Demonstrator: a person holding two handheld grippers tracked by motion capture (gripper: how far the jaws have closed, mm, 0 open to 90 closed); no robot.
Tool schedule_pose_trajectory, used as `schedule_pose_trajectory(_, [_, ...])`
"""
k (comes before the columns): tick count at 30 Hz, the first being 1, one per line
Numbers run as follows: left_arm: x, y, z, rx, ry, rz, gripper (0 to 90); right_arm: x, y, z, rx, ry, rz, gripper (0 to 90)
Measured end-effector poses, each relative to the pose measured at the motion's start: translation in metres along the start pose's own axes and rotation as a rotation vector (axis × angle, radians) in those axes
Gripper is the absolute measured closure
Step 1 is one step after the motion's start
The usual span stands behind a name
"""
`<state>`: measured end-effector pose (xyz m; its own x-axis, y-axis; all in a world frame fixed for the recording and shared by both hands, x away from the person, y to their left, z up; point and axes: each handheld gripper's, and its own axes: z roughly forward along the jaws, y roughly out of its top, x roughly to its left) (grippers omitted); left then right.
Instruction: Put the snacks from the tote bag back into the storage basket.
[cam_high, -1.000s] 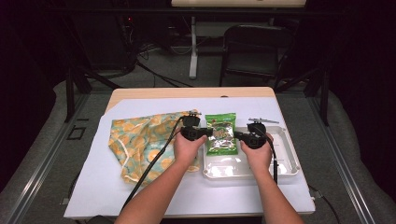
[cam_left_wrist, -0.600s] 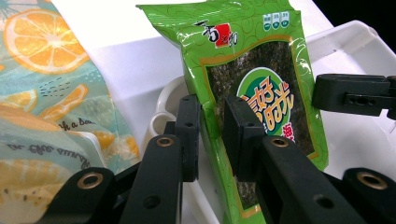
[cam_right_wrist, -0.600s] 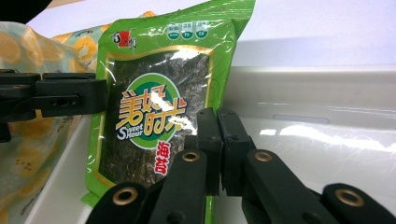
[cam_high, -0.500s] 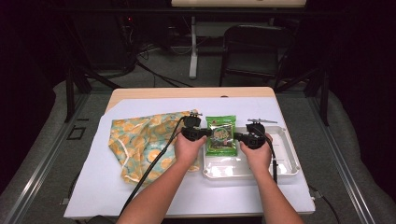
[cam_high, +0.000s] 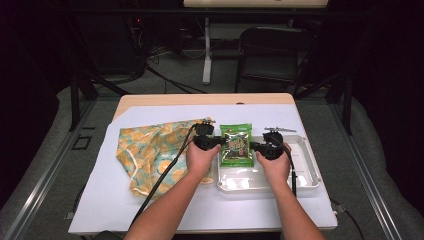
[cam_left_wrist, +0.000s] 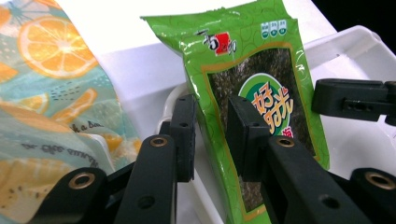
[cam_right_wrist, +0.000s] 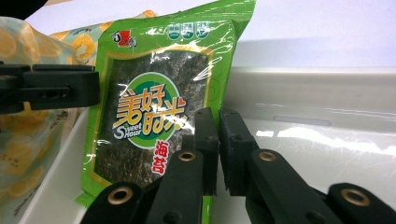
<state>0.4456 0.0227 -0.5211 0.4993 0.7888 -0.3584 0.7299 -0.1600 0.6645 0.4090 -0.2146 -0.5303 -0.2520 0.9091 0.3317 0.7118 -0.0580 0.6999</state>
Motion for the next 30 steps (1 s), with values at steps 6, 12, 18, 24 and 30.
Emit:
schedule_pose_trajectory(6, [-0.002, 0.001, -0.004, -0.019, 0.007, 0.007, 72.7, 0.001, -0.001, 0.002, 0.006, 0.002, -0.011, 84.4])
schedule_pose_trajectory(12, [-0.001, 0.003, -0.009, -0.022, 0.003, 0.002, 72.1, 0.001, -0.001, 0.003, 0.007, 0.012, -0.005, 80.6])
schedule_pose_trajectory(18, [-0.003, 0.005, -0.013, -0.037, -0.006, 0.007, 70.6, 0.002, -0.001, 0.001, 0.002, 0.014, -0.007, 74.4])
schedule_pose_trajectory(24, [-0.004, 0.004, -0.014, -0.029, -0.007, 0.011, 70.5, 0.003, 0.0, 0.0, -0.014, 0.025, -0.003, 67.3])
schedule_pose_trajectory(30, [-0.005, 0.005, -0.015, -0.029, -0.015, 0.016, 70.0, 0.002, 0.001, -0.001, -0.039, 0.026, -0.001, 62.4])
